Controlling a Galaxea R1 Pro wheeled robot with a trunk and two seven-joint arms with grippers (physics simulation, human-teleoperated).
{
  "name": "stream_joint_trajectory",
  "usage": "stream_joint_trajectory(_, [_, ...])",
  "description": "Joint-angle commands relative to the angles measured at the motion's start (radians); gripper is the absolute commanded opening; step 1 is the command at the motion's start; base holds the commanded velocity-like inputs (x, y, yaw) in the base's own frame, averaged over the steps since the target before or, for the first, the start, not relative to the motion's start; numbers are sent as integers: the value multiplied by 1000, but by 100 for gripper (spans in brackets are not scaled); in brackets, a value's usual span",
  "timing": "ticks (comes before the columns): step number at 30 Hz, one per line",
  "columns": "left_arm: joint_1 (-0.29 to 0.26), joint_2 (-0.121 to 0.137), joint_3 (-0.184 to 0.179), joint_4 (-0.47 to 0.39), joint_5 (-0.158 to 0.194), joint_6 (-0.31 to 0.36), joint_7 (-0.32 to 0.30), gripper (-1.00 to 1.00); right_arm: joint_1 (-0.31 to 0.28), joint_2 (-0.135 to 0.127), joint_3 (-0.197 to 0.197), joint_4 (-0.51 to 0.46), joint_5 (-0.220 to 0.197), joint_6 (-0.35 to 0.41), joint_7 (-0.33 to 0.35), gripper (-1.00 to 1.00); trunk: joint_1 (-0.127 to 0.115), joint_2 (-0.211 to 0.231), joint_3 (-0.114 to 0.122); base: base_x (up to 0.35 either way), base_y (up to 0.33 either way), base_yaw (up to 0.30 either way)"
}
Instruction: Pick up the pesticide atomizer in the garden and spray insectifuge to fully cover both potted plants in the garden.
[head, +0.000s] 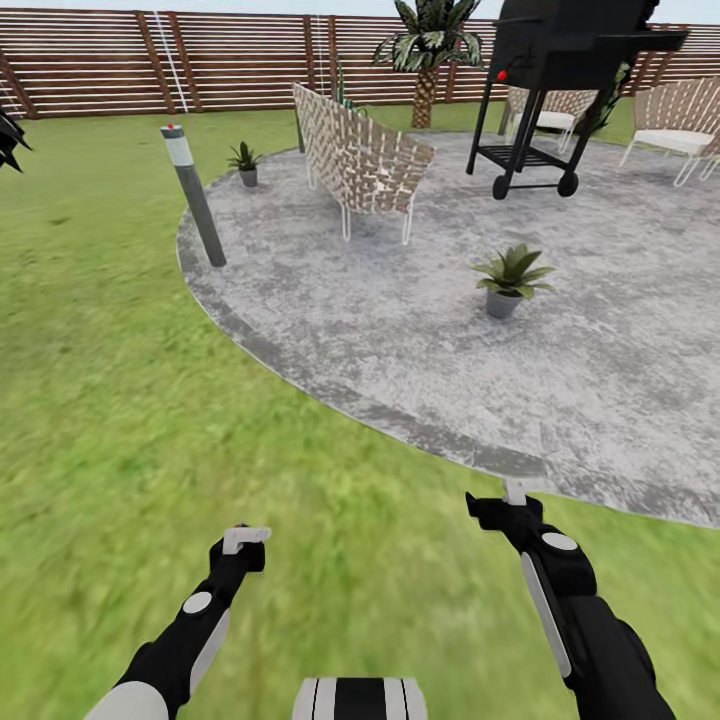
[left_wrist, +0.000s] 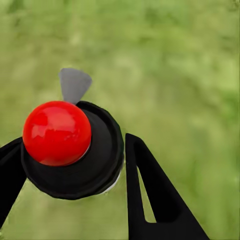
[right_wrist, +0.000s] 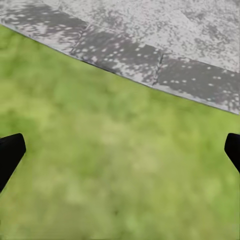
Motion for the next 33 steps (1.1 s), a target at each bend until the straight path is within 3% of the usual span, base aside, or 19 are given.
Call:
stream_joint_trajectory(1, [-1, 0, 1, 1, 1, -3, -1, -100, 0, 0, 0, -1, 4, 6, 0, 100, 0, 0, -1, 334, 54, 0])
stream_joint_trajectory(33, [0, 0, 1, 1, 0, -3, -1, -100, 0, 0, 0, -2, 4, 6, 0, 100, 0, 0, -1, 346, 2, 0])
